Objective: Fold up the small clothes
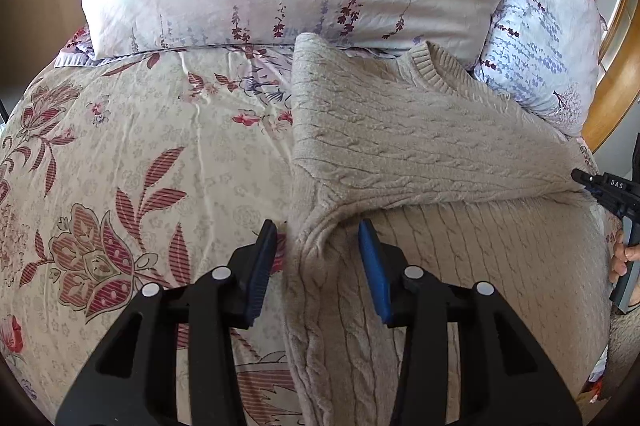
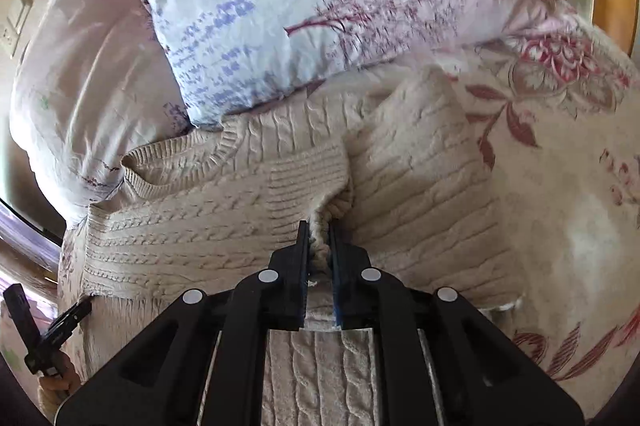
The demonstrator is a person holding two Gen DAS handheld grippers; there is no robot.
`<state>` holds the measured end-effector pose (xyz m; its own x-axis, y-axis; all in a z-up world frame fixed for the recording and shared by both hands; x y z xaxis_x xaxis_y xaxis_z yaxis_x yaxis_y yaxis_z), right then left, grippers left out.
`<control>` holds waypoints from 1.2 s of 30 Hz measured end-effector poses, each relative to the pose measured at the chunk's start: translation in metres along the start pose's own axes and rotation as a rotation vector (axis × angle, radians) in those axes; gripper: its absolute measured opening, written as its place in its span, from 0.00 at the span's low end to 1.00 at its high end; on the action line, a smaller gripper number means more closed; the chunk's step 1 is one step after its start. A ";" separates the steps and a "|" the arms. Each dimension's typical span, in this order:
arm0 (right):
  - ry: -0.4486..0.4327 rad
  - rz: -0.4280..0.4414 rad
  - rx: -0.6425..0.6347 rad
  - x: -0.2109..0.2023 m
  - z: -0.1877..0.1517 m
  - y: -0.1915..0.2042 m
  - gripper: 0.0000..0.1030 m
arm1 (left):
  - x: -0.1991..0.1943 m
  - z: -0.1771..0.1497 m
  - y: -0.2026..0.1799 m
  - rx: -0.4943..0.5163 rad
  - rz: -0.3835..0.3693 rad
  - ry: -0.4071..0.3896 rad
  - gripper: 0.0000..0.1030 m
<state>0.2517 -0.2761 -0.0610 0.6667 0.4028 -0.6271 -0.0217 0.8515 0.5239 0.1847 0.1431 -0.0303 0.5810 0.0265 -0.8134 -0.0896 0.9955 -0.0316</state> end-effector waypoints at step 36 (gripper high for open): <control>0.138 0.557 0.221 -0.146 -0.180 -0.044 0.29 | -0.100 -0.160 0.003 -0.151 -0.525 0.113 0.27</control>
<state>0.0209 -0.3118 -0.0965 0.4969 0.8195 -0.2854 -0.1742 0.4164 0.8924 -0.0031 0.1292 -0.0424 0.4895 -0.4879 -0.7228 0.0690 0.8479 -0.5256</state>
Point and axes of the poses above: each gripper's, at about its wrist camera, not at the fingertips, and x roughly the way its jaws point, y to its left, z to its top, the point moved 5 cm from there along x, roughly the way its jaws point, and after that the axes turned 10 degrees about z, right-handed, at the moved point
